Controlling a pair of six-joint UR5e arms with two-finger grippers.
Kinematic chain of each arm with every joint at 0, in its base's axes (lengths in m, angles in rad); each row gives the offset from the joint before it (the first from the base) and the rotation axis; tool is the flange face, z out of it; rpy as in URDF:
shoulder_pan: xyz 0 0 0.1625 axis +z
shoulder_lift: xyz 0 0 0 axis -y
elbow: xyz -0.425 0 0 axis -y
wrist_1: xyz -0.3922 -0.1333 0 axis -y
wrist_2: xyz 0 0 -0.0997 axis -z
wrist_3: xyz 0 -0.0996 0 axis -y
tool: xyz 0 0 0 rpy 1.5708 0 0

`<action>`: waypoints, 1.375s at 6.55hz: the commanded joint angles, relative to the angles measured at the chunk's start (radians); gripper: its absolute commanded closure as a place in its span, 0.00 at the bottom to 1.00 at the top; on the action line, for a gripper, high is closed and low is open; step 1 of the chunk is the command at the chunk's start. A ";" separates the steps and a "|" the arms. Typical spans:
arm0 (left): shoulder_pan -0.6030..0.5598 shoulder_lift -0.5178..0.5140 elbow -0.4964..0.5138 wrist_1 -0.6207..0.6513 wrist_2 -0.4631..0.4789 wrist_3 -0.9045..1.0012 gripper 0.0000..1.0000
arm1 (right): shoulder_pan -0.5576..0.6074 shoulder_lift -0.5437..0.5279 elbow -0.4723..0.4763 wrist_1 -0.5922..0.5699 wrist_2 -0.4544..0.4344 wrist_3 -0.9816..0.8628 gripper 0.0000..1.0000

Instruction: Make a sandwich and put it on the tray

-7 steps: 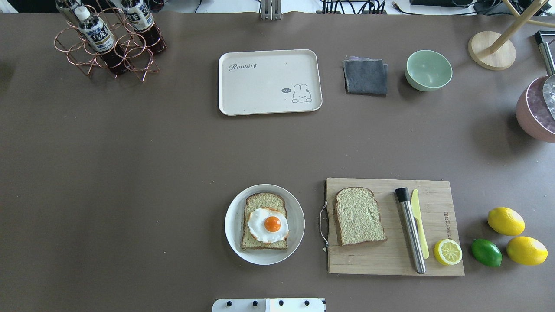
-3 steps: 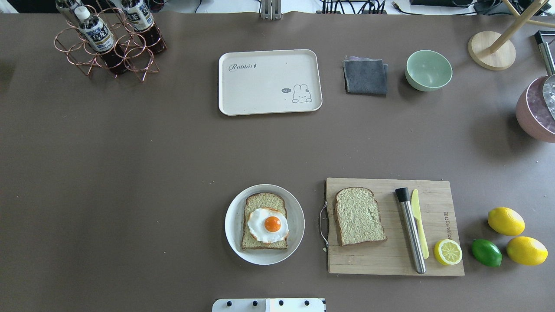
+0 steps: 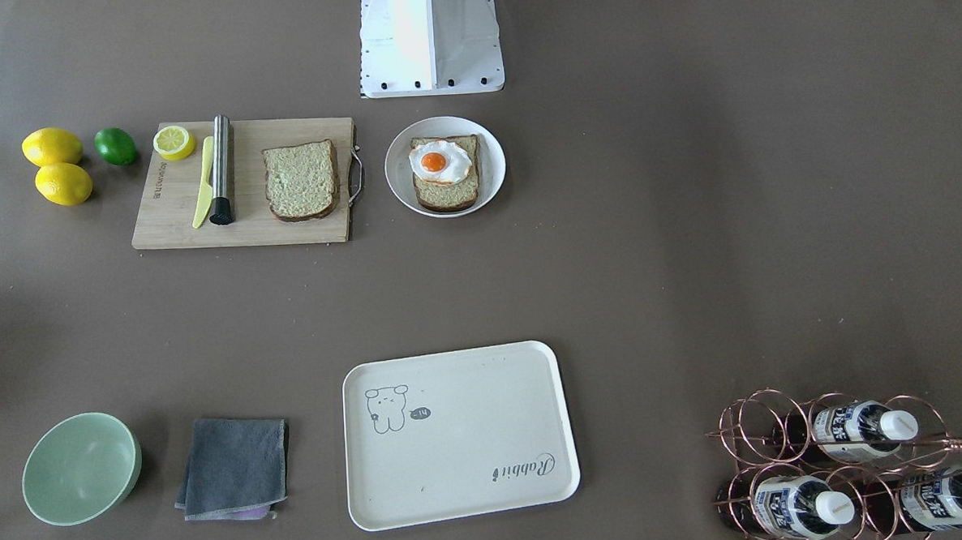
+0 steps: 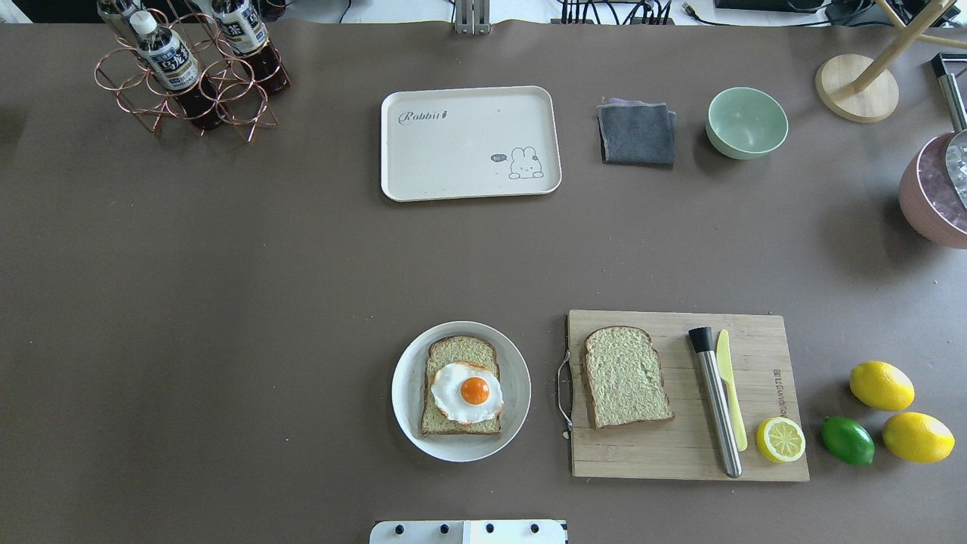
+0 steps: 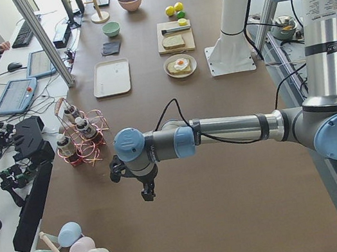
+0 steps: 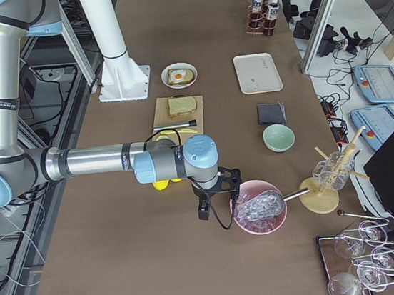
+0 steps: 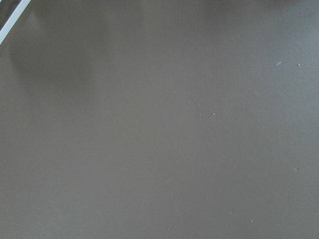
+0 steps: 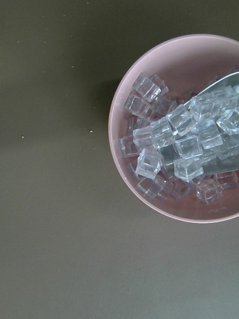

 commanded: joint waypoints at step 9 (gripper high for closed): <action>0.271 -0.239 -0.239 -0.164 -0.097 -0.375 0.03 | -0.084 0.012 0.017 0.508 0.328 0.186 0.00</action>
